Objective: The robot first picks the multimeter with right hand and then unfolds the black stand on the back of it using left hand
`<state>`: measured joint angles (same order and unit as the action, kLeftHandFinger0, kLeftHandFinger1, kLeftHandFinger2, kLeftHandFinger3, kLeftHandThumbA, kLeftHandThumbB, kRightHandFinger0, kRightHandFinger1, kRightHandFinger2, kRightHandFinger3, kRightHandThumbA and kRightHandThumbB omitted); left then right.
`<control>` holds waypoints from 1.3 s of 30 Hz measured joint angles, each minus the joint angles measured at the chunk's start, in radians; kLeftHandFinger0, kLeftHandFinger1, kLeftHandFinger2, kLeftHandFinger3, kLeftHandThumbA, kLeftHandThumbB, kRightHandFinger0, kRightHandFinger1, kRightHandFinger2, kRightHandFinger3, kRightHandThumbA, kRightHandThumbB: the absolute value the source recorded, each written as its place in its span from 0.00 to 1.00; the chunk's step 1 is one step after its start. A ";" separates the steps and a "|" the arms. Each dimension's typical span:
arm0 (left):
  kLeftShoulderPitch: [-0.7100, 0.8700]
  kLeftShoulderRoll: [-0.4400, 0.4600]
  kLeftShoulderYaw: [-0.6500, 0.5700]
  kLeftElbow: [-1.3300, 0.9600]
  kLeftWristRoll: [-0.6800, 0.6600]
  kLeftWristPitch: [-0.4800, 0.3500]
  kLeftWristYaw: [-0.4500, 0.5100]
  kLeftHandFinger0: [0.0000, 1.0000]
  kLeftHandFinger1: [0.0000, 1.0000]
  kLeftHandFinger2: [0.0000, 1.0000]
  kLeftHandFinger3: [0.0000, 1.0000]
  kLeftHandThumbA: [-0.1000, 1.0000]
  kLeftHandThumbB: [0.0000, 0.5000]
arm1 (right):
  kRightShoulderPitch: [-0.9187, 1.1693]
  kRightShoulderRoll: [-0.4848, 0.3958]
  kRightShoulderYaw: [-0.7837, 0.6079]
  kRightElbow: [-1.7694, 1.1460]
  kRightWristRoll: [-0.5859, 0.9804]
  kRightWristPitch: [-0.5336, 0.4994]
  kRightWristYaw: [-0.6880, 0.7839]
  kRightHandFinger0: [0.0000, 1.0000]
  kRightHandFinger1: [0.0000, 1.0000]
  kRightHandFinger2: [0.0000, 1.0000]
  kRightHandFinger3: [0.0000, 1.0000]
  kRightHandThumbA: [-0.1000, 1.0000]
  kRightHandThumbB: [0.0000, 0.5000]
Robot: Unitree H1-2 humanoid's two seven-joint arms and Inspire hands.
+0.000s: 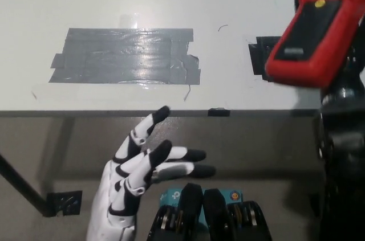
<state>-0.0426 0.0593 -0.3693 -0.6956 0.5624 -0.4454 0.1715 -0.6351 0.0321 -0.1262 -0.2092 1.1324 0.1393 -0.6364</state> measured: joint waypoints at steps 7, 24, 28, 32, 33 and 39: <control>0.044 0.038 0.003 0.017 -0.002 0.000 0.002 1.00 0.57 0.58 1.00 1.00 0.86 | -0.041 -0.083 0.026 0.260 -0.142 -0.021 -0.004 0.00 0.04 0.49 0.54 0.00 0.21; 0.117 0.243 0.042 0.356 0.050 0.002 0.146 1.00 0.74 0.71 1.00 1.00 0.32 | -0.249 -0.243 0.270 1.039 -0.464 -0.091 -0.023 0.00 0.23 0.68 0.80 0.00 0.28; 0.132 0.272 0.041 0.422 0.061 0.002 0.191 1.00 0.80 0.72 1.00 1.00 0.34 | -0.313 -0.259 0.326 1.173 -0.527 -0.114 -0.023 0.00 0.22 0.68 0.80 0.00 0.27; 0.149 0.293 0.034 0.466 0.076 0.002 0.244 1.00 0.76 0.70 1.00 1.00 0.33 | -0.391 -0.268 0.379 1.292 -0.598 -0.149 -0.023 0.00 0.24 0.67 0.79 0.00 0.35; 0.153 0.296 0.033 0.473 0.081 0.002 0.257 1.00 0.75 0.69 1.00 1.00 0.32 | -0.413 -0.270 0.394 1.319 -0.617 -0.159 -0.023 0.08 0.32 0.74 0.86 0.00 0.39; 0.159 0.299 0.030 0.497 0.099 0.002 0.312 1.00 0.73 0.66 1.00 1.00 0.31 | -0.485 -0.291 0.520 1.362 -0.722 -0.159 0.021 1.00 1.00 1.00 1.00 0.56 1.00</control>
<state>0.1167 0.3579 -0.3393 -0.1989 0.6617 -0.4435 0.4839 -1.1201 -0.2585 0.3936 1.1529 0.4102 -0.0195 -0.6156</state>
